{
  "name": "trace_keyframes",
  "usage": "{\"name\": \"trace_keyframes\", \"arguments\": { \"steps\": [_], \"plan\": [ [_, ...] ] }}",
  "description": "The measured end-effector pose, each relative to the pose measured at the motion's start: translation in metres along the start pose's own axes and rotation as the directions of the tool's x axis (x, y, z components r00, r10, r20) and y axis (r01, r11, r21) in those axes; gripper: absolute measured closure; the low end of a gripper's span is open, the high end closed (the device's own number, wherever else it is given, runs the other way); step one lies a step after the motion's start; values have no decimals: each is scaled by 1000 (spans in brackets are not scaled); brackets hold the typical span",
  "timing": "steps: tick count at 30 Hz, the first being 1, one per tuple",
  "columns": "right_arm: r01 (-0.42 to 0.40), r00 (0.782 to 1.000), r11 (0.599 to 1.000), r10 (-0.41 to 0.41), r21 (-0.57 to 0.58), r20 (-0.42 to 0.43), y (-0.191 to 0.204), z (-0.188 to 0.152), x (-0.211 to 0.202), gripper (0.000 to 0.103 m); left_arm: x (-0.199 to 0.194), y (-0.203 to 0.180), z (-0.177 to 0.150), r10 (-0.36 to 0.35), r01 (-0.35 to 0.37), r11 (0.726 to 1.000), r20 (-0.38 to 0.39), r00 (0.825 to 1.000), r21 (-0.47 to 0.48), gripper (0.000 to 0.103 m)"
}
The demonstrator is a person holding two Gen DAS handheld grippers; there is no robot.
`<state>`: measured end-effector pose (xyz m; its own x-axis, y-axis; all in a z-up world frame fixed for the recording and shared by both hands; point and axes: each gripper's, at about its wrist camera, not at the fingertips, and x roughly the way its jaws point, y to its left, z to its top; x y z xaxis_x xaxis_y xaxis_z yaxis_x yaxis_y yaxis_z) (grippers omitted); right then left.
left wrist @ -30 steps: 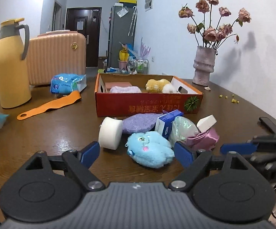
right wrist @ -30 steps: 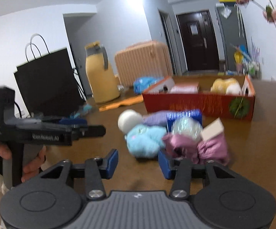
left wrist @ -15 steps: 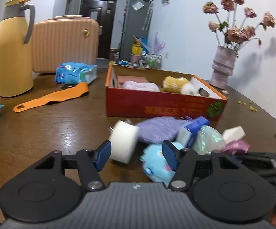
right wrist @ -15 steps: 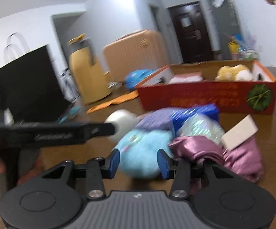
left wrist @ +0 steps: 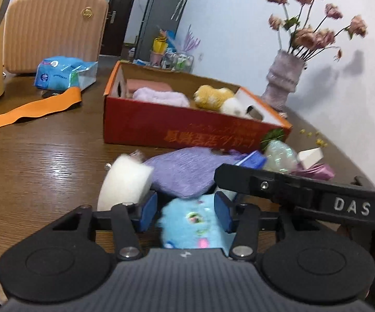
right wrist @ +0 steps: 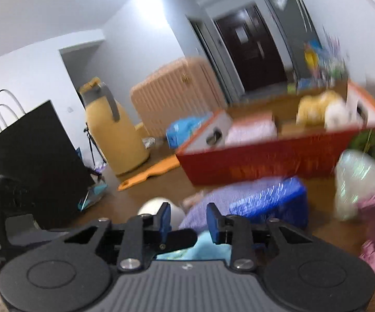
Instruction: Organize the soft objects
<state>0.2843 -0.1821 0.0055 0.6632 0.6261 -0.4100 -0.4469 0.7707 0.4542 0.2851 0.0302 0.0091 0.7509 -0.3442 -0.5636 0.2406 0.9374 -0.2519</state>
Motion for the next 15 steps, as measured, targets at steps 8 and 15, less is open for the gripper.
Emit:
{"name": "trace_keyframes", "arguments": {
  "steps": [8, 15],
  "plan": [
    [292, 953, 956, -288, -22, 95, -16, 13, -5, 68, 16, 4, 10, -27, 26, 999, -18, 999, -29, 50],
    [314, 940, 942, -326, -116, -99, -32, 35, 55, 56, 37, -1, 22, -2, -2, 997, -52, 999, -74, 75]
  ]
}}
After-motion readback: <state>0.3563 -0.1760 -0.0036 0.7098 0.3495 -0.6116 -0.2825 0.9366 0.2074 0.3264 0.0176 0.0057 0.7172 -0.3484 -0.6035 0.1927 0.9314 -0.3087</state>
